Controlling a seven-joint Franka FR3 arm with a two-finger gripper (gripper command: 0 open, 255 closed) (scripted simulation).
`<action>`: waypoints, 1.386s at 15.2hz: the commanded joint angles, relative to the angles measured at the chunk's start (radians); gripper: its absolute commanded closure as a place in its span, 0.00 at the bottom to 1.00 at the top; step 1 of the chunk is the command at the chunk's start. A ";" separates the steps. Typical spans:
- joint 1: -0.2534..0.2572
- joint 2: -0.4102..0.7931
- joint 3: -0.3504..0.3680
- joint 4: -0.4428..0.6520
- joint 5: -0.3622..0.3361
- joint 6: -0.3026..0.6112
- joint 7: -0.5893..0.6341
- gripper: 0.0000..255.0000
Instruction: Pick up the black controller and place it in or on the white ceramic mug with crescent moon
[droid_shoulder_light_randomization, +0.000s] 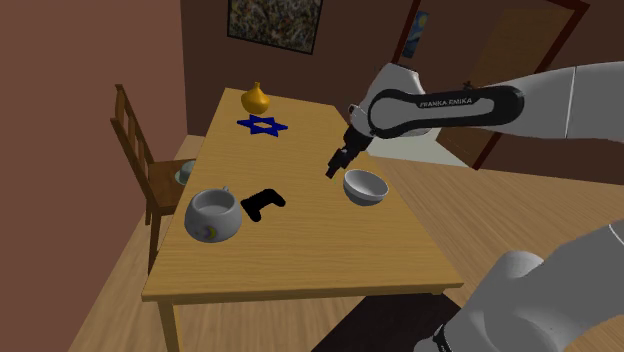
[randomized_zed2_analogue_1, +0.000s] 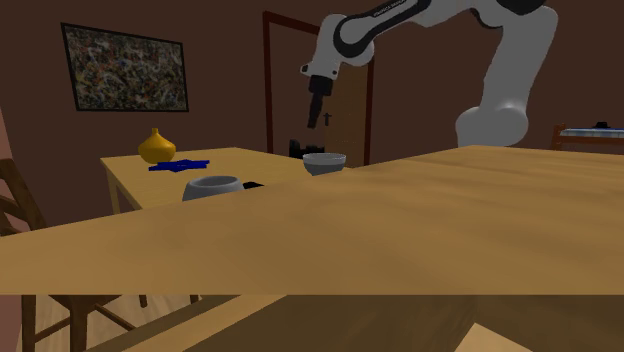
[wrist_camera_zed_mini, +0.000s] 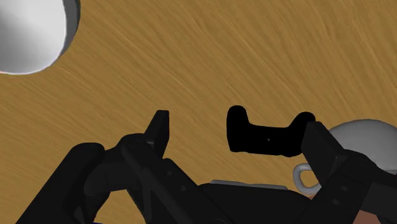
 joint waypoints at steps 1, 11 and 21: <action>0.017 0.079 -0.008 0.029 0.028 0.046 -0.042 0.00; 0.050 0.454 0.002 0.221 0.203 0.191 -0.275 0.00; 0.038 0.688 0.052 0.364 0.284 0.264 -0.378 0.00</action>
